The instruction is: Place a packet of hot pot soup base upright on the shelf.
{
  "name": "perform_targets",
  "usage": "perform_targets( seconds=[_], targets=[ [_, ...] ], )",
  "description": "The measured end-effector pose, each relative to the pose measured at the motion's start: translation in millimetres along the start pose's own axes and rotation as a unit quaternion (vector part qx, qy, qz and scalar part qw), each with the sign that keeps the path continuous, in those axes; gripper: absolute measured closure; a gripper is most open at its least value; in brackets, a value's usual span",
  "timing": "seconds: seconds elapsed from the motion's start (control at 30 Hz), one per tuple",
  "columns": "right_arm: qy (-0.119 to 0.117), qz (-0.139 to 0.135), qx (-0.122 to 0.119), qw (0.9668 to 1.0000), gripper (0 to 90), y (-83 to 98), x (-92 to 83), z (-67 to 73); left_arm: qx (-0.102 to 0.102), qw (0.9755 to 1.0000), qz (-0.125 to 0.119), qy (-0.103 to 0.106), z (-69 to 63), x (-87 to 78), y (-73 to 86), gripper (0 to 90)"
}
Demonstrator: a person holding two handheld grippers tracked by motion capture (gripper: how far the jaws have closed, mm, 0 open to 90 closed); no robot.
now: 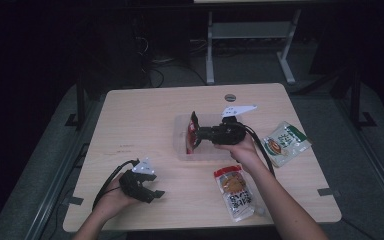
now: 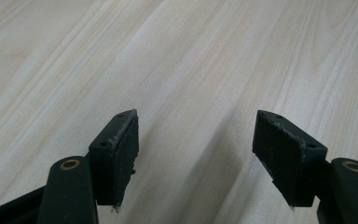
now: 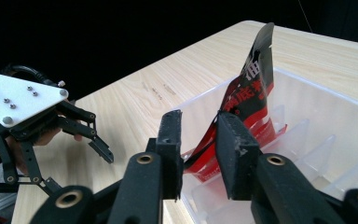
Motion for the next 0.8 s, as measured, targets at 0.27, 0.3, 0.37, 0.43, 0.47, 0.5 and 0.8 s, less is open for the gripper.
perform_targets(
  seconds=[0.27, 0.3, 0.37, 0.43, 0.47, 0.5, 0.8],
  targets=[
    [-0.004, 0.002, -0.006, 1.0, 64.1, -2.0, -2.2, 6.2, 0.002, 1.0, 0.001, -0.001, 0.7, -0.3, 0.3, 31.1],
    [-0.005, 0.0, -0.006, 1.0, 63.1, -3.4, -3.5, 7.4, 0.003, 1.0, 0.001, -0.001, 0.9, -0.2, 0.3, 31.1],
    [-0.003, 0.0, -0.009, 1.0, 59.2, -5.7, -5.5, 8.9, 0.002, 1.0, 0.001, -0.001, 0.7, -0.2, 0.2, 31.1],
    [0.002, -0.001, -0.01, 0.9999, 51.8, -7.1, -7.5, 9.6, 0.002, 1.0, 0.0, -0.001, 0.5, -0.2, -0.2, 31.1],
    [0.009, -0.002, -0.012, 0.9999, 48.2, -7.8, -8.3, 9.4, 0.002, 1.0, 0.0, -0.001, 0.4, -0.2, -0.2, 31.1],
    [0.016, -0.002, -0.013, 0.9998, 47.2, -8.0, -9.4, 9.0, 0.002, 1.0, 0.0, -0.001, 0.5, -0.2, -0.2, 31.1],
    [0.031, 0.017, -0.022, 0.9991, 40.4, -2.7, -19.0, 9.9, 0.001, 1.0, -0.002, -0.002, 0.9, -1.1, -0.1, 31.1]
  ],
)
Point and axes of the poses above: each handheld gripper's, and its own axes: x roughly forward along the jaws, y roughly out of its underside, z roughly to its left, the point moved 8 cm from there along x, roughly forward along the jaws, and after that the axes turned 7 degrees about x, right-handed, at the moved point
